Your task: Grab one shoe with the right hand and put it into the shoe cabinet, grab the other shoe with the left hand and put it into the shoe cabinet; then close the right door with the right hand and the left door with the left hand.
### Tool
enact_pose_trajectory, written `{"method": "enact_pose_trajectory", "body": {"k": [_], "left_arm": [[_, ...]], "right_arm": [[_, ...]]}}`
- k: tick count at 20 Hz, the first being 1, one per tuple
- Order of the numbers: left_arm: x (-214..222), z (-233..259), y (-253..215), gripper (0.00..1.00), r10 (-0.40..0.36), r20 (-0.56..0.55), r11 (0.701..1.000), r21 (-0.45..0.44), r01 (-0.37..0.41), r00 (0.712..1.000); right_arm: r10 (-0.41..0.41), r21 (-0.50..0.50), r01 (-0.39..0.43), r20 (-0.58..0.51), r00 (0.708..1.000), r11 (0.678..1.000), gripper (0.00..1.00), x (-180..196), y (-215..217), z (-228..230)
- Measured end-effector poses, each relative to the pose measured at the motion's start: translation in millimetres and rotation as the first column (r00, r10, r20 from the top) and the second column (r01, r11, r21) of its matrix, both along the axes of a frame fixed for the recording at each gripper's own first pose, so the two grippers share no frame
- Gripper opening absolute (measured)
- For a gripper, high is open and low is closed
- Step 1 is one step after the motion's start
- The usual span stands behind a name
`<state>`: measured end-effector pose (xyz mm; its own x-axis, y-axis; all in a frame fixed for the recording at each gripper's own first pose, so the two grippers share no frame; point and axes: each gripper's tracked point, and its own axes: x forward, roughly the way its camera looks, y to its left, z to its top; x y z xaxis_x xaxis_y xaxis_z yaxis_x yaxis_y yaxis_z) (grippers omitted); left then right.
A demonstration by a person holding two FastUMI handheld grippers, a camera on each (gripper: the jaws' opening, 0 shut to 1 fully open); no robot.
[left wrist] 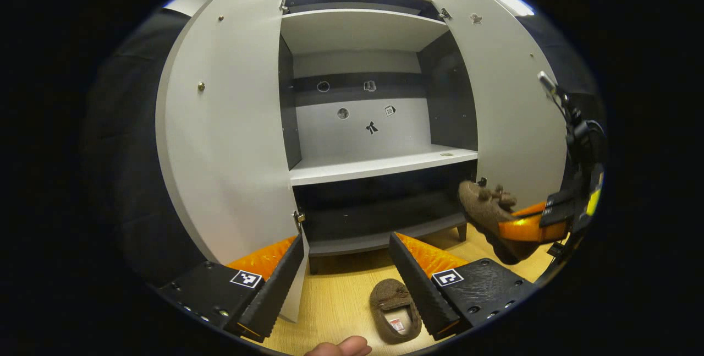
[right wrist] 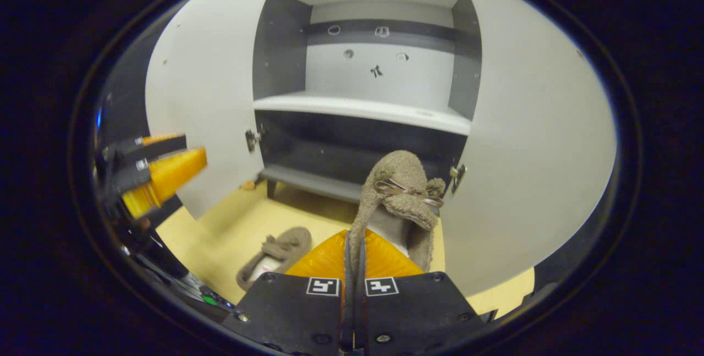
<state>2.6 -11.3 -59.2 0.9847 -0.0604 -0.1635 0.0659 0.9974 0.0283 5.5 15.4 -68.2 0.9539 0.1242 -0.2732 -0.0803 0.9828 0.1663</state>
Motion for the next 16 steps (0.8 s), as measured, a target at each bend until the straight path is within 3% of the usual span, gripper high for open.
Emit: {"method": "enact_pose_trajectory", "body": {"k": [8, 16], "left_arm": [[0, -4, 3, 0.96, -0.003, -0.003, 1.000, -0.015, 0.003, 1.000], [-13, -8, 14, 0.96, 0.041, -0.018, 0.999, -0.018, -0.042, 0.999]], "right_arm": [[-0.004, -0.021, 0.007, 0.138, 0.990, 1.000, 0.04, 38, -21, 103], [-0.006, -0.068, 0.014, 0.111, 0.994, 0.998, 0.04, 160, -46, 160]]}}
